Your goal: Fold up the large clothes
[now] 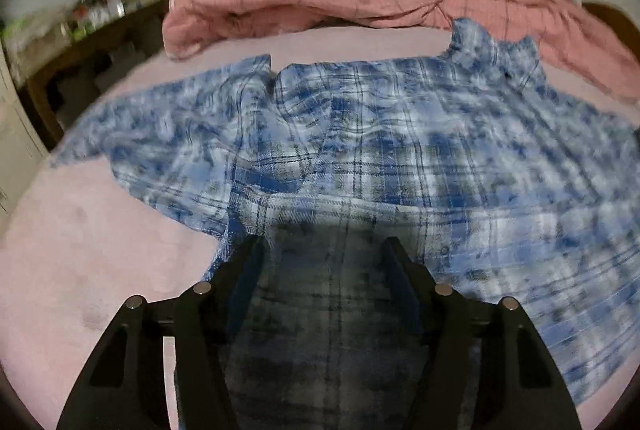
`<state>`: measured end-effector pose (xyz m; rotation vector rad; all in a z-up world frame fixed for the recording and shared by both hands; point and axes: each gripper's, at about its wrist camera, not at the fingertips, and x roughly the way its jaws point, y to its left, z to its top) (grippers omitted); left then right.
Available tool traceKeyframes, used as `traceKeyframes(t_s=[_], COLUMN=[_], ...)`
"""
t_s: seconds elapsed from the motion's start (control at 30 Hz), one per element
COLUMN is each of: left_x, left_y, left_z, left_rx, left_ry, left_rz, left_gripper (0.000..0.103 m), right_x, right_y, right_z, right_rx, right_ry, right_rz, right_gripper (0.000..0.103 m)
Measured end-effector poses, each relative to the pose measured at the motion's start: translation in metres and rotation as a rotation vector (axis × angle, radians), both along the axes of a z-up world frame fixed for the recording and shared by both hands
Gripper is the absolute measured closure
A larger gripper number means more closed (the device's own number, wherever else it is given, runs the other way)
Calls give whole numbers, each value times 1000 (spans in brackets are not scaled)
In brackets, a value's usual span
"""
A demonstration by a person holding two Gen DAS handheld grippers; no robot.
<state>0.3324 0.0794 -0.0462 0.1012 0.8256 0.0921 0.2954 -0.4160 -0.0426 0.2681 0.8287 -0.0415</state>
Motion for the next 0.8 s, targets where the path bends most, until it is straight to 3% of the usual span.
traceKeyframes(t_s=[0.07,0.23,0.33,0.43,0.53,0.67,0.8], left_x=[-1,-6,-31,-57,-49,-24,10], left_y=[-5,-1,5,12,23,44,93], left_z=[-1,2,30,72,110,155,177], left_rx=[35,-12,-97,-87,-65,4,-89], left_ry=[-5,-39,-199,-415,-478,-567,-596], left_rz=[0,-10,-91,-82,-63,-46,47], left_gripper=[42,42,42,28,28,27,23], right_x=[-1,-3,-6,-10,-9,-23,-26], right_y=[2,7,11,6,1,18,48], right_z=[-2,-4,0,5,8,47,103], right_rx=[2,-37,-68,-47,-21,-117,-20], right_ry=[-19,-22,-39,-71,-68,-180,-298], right_rz=[13,22,18,11,-1,-54,-30], right_gripper=[56,52,52,52,52,52,40])
